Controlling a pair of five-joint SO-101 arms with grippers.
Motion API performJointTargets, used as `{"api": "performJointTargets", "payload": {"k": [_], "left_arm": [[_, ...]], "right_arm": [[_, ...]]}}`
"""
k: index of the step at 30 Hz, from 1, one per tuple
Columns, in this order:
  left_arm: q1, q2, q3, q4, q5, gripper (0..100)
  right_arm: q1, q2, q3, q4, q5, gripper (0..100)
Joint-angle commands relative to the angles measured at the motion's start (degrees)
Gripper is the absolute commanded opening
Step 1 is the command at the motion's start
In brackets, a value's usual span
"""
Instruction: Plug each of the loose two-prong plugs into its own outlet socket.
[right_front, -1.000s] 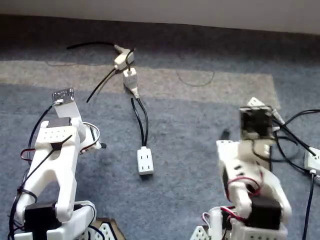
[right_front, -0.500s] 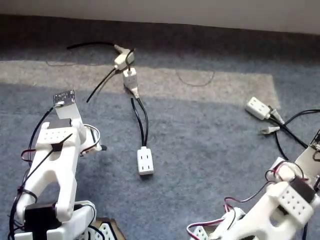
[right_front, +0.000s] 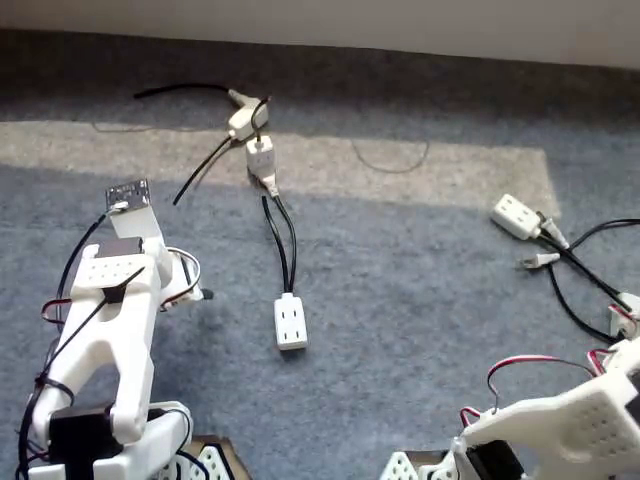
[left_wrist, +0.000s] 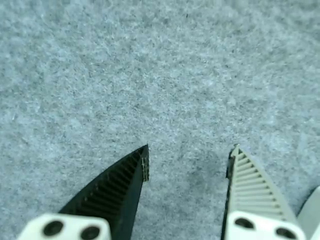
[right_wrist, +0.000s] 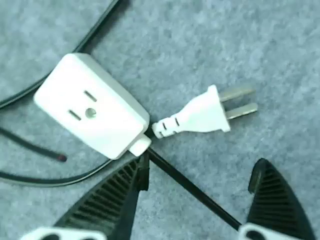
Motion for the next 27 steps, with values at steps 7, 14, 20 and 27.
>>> {"api": "performJointTargets", "payload": {"k": [7,14,20,27], "left_arm": [[0.7,-0.6,-0.2,-1.0,0.3,26],[0.7,-0.6,-0.2,-1.0,0.3,26],[0.7,-0.6,-0.2,-1.0,0.3,26],[0.7,-0.6,-0.2,-1.0,0.3,26]], "right_arm": [[1.3,23.5,-38.9,11.8,-9.9,31.3],[2.8,33.5,-53.8,18.7,-9.4,12.1],[5.1,37.7,-66.5,22.4,-9.3,6.0],[4.6,37.8,-82.9,31.7,-5.5,5.5]]}}
